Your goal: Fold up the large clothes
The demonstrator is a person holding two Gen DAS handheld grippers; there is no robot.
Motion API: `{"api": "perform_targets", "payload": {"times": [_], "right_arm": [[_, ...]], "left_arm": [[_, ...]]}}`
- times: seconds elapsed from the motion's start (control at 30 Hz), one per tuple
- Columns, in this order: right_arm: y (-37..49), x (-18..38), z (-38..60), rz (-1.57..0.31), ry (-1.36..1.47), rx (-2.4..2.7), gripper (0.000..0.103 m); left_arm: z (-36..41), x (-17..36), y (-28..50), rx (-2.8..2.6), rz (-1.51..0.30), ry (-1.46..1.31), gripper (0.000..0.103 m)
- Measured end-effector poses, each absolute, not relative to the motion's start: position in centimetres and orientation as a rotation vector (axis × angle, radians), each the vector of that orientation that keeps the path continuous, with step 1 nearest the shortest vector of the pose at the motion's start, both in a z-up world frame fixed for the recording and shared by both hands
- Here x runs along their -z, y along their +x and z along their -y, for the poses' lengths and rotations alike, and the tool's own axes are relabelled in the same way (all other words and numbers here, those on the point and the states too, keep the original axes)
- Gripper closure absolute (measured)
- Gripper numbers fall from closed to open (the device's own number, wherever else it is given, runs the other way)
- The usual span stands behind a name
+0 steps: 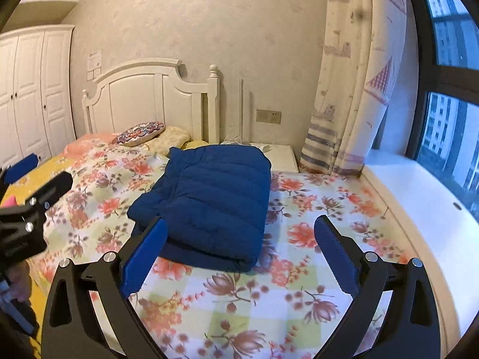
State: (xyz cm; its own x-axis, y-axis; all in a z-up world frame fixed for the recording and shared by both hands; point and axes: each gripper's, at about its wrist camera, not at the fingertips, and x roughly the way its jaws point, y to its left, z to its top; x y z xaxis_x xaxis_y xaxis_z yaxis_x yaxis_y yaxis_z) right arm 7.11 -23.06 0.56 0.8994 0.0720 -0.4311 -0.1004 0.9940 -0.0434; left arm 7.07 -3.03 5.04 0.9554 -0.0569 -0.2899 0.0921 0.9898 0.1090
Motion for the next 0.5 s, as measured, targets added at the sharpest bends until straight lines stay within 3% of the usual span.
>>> {"api": "perform_targets", "payload": {"times": [0.5], "right_arm": [[7.1, 0.5, 22.4, -0.466, -0.066, -0.115, 0.008]], "left_arm": [[3.2, -2.7, 8.0, 0.091, -0.398, 0.128, 0.002]]}}
